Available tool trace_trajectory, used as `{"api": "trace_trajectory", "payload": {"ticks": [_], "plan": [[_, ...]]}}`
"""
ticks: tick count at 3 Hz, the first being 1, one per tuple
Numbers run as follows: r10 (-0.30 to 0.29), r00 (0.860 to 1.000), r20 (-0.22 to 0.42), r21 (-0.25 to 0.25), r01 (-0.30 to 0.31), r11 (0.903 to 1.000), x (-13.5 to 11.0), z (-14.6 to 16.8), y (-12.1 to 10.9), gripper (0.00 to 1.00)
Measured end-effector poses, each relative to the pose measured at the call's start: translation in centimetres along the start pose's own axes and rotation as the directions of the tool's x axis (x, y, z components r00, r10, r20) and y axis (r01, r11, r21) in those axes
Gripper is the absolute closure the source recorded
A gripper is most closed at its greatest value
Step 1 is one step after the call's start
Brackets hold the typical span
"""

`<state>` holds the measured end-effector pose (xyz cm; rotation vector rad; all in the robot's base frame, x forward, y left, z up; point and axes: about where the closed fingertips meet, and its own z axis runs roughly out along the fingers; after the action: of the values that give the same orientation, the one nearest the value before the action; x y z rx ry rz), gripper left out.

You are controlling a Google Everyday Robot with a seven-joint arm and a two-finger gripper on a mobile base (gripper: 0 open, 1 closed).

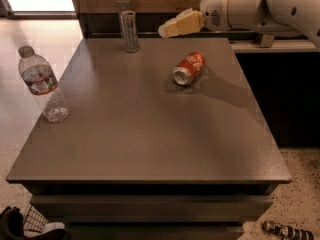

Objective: Move redbull can near water bottle

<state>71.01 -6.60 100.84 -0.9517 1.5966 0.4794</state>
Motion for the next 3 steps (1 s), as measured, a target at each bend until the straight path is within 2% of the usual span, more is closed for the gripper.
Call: {"api": "trace_trajectory", "payload": {"ticks": [1, 2, 3], "plan": [[0.006, 1.0, 0.009, -0.005, -0.006, 1.0, 0.4, 1.5, -0.4, 0.0], [0.023, 0.999, 0.026, 0.0, -0.023, 0.9997, 1.5, 6.6, -3.5, 0.0], [0.035, 0.998, 0.059, 0.036, -0.037, 0.9987, 2.6, 11.8, -7.0, 0.0]]}}
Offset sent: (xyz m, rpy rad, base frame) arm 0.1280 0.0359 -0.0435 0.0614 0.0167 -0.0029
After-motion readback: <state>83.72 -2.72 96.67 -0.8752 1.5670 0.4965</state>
